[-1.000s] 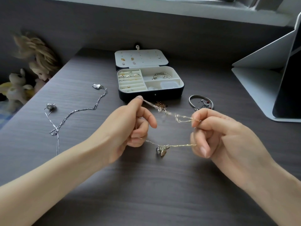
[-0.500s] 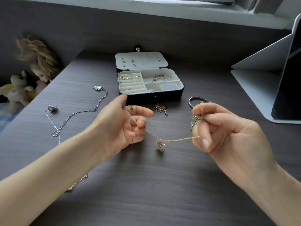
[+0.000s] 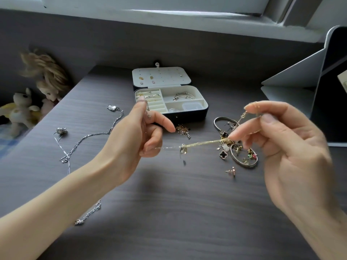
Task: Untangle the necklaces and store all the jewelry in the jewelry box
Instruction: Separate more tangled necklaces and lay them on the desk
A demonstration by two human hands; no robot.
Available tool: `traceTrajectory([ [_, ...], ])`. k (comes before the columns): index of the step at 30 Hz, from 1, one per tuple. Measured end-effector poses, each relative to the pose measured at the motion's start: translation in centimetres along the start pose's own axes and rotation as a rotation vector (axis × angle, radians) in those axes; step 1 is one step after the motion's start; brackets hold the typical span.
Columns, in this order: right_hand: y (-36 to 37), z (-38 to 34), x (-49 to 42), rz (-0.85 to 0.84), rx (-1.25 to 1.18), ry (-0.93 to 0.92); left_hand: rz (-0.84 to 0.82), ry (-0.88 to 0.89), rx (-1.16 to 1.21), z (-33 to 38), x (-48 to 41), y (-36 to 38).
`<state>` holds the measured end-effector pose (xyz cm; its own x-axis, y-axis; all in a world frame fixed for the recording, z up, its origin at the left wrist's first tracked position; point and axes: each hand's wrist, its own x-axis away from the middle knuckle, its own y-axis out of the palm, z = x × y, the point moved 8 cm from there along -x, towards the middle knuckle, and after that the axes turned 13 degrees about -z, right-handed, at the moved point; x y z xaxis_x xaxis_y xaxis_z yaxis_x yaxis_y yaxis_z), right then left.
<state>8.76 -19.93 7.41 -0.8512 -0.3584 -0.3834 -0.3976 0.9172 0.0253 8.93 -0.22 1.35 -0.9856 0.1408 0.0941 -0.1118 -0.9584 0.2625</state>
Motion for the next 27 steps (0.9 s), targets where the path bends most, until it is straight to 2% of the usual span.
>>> traceTrajectory([
  [5,-0.3,-0.7,0.0,0.025,-0.063,-0.057,0.075,0.021,-0.207,0.3,-0.1,-0.9],
  [9,-0.1,-0.6,0.0,-0.004,-0.157,-0.048,0.106,0.005,-0.284,0.3,-0.2,-1.6],
  [11,0.3,-0.1,-0.1,-0.043,-0.178,0.014,0.104,-0.016,-0.31,0.2,-0.2,-1.6],
  [14,1.3,1.4,0.0,-0.134,-0.042,0.175,0.089,-0.035,-0.356,0.2,-0.3,-1.4],
  [18,3.0,2.9,0.6,-0.335,0.155,0.329,-0.009,-0.003,-0.333,0.5,-0.1,-0.4],
  [23,3.9,3.2,1.2,-0.463,0.342,0.404,-0.191,0.04,-0.32,1.2,0.4,0.9],
  [27,3.9,3.7,1.5,-0.5,0.498,0.448,-0.399,-0.078,-0.469,1.2,0.9,1.8],
])
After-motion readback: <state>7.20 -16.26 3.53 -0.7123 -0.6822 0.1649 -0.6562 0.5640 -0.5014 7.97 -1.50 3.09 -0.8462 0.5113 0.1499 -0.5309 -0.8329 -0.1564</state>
